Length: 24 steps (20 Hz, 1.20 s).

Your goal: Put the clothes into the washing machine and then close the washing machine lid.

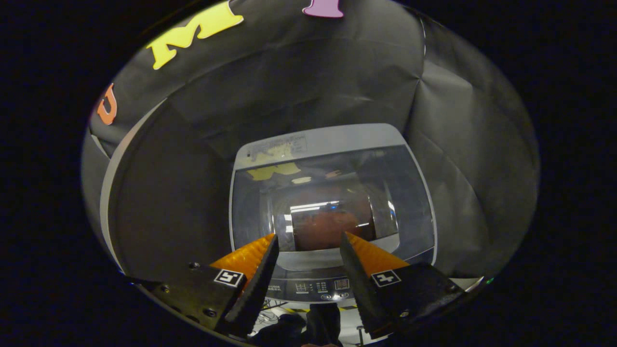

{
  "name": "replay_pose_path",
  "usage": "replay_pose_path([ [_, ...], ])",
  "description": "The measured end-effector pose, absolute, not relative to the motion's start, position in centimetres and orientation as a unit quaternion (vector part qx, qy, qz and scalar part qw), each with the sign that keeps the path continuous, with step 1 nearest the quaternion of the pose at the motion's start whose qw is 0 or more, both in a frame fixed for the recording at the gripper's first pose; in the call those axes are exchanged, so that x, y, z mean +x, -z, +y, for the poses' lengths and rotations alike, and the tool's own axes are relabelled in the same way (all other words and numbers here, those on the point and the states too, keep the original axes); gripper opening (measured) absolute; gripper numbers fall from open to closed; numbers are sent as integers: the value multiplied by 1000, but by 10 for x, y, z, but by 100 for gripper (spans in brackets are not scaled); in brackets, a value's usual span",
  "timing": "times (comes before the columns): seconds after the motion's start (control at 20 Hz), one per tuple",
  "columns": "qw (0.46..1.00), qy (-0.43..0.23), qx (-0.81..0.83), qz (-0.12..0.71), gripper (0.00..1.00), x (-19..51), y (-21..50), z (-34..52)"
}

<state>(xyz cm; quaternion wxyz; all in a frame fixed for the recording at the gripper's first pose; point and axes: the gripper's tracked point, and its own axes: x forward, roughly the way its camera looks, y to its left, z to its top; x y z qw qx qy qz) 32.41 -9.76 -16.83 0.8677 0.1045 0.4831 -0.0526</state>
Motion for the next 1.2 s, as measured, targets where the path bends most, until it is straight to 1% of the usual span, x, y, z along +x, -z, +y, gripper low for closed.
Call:
replay_pose_path([
  [0.2,860,55,115,494,82,319,180,-95],
  [0.35,864,58,112,487,82,322,181,-92],
  [0.55,876,44,91,472,82,314,168,-78],
  [1.05,905,50,76,416,82,280,125,-36],
  [1.2,917,27,75,392,82,269,107,-14],
])
